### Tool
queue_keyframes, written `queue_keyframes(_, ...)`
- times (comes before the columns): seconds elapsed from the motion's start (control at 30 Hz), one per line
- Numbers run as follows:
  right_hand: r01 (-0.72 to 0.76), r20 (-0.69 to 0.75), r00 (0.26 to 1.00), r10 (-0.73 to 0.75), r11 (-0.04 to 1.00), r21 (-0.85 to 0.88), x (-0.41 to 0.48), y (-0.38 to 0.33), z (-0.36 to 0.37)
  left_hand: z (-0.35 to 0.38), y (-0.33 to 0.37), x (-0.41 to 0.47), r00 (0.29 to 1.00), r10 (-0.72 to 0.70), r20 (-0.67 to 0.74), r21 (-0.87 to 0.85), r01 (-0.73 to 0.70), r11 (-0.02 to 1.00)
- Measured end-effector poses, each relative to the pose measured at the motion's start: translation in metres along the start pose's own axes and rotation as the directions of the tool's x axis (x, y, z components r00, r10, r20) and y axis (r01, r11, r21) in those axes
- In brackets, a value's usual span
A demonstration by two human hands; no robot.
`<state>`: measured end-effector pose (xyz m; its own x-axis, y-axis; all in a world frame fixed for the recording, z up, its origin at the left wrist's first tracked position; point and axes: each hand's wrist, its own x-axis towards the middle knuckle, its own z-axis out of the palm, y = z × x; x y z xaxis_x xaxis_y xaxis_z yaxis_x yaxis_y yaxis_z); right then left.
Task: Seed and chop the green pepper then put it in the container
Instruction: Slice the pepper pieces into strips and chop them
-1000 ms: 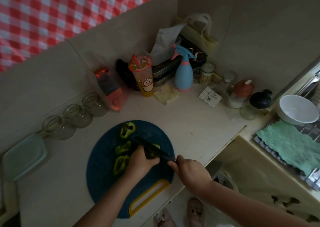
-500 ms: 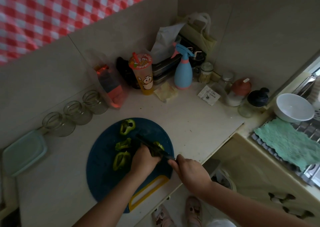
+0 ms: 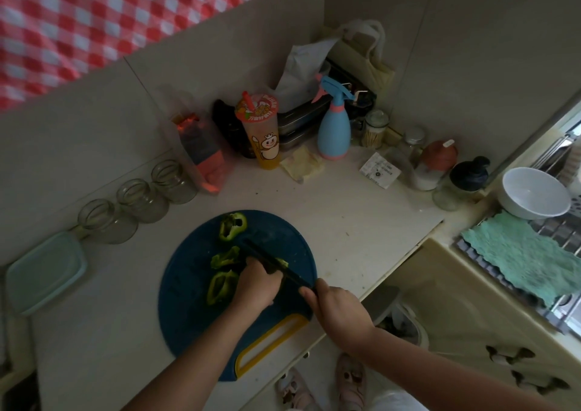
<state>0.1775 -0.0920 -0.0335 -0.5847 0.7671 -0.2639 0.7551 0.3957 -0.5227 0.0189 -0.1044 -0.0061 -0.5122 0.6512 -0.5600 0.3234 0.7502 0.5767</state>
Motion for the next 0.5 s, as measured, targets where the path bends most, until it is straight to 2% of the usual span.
queue_keyframes(0.2,-0.048,0.021,0.999,0.045,0.990,0.136,0.007,0.000,0.000,0.003,-0.006,-0.003,0.995,0.088,0.043,0.001,-0.088,0.996)
queue_keyframes(0.27,-0.053,0.034,0.998,0.049,0.989,0.136,0.009,0.002,-0.001,0.006,-0.006,-0.006,0.989,0.148,0.024,0.083,-0.150,0.985)
queue_keyframes(0.37,-0.043,0.049,0.998,0.038,0.993,0.107,0.010,0.002,-0.002,0.011,-0.008,-0.007,0.971,0.227,-0.077,0.238,-0.203,0.950)
queue_keyframes(0.5,-0.037,0.056,0.998,0.031,0.994,0.098,0.012,0.005,-0.003,0.015,-0.006,-0.005,0.965,0.250,-0.084,0.371,-0.202,0.906)
